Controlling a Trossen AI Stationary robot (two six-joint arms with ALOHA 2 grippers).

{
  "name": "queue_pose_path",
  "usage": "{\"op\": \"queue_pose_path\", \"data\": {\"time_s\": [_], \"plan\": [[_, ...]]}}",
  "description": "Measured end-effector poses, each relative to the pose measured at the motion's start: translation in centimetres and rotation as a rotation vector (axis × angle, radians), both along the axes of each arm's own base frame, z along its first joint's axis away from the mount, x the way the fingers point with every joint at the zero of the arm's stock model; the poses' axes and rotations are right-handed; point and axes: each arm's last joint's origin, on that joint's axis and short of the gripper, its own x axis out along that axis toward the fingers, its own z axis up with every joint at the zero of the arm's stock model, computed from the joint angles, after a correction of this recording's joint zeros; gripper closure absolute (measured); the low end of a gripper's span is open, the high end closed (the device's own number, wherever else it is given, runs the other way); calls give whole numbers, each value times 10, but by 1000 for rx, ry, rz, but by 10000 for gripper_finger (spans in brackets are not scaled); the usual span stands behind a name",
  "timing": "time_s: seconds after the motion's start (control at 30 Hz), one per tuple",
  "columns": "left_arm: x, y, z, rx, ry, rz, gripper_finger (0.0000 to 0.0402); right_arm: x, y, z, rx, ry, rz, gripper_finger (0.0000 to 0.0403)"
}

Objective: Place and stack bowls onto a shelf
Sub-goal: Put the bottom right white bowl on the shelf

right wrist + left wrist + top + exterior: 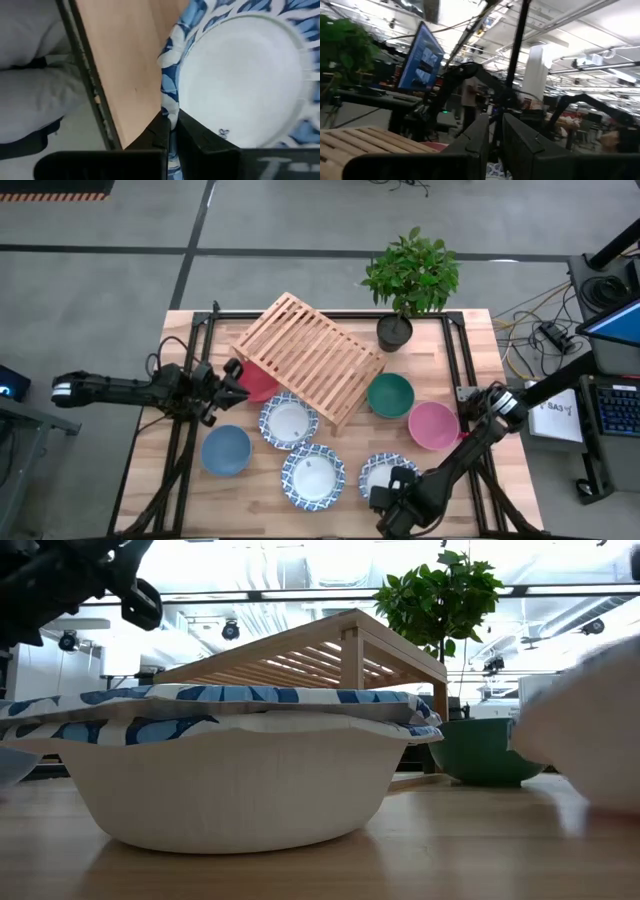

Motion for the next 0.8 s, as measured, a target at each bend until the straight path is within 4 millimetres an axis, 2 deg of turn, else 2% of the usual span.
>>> {"op": "queue_pose_path", "data": {"time_s": [0.3,0.57,0.7,0.8], "plan": [[4,0,2,-2,11,5,363,15,-12,80,2,-60,9,394],[6,1,7,-5,7,4,363,25,-38,164,-20,-316,105,394],[7,1,9,-7,5,3,363,29,-55,198,-138,-503,217,394],[7,1,11,-7,2,3,363,35,-70,212,-310,-602,317,394]]}}
